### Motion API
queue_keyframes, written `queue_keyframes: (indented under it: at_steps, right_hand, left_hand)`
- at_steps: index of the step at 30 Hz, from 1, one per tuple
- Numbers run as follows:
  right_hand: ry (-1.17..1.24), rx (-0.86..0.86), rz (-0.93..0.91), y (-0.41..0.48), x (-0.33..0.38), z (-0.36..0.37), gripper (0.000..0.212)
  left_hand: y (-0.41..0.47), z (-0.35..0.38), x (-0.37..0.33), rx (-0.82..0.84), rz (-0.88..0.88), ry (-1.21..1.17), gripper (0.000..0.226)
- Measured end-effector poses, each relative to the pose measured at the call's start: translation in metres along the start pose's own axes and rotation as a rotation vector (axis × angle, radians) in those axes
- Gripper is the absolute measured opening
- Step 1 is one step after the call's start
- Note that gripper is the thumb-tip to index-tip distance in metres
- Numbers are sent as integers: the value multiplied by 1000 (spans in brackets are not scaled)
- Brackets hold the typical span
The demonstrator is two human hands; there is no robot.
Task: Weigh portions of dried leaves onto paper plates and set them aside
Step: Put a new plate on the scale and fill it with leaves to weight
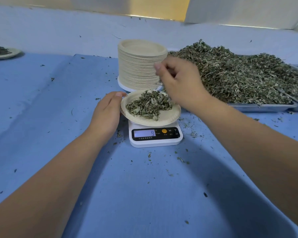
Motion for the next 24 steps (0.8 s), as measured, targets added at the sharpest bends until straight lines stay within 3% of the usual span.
queue_keyframes:
  at_steps: [8, 20, 24]
  right_hand:
    - [-51, 173, -81, -14, 3, 17, 28]
    - [117, -22, 45, 3, -2, 3, 27]
    - [97, -198, 105, 16, -26, -15, 31]
  left_hand:
    - [-2, 0, -4, 3, 4, -4, 34]
    - [-4, 0, -6, 17, -7, 5, 32]
    - [-1, 1, -3, 4, -2, 10, 29]
Point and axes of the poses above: each hand's wrist, its own y-axis towards the middle knuckle, its own z-axis out of the palm, x = y × z, the point moved 2 cm from there along y, towards the middle knuckle, and after that the axes turned 7 degrees about -x, right-handed, at the moved point
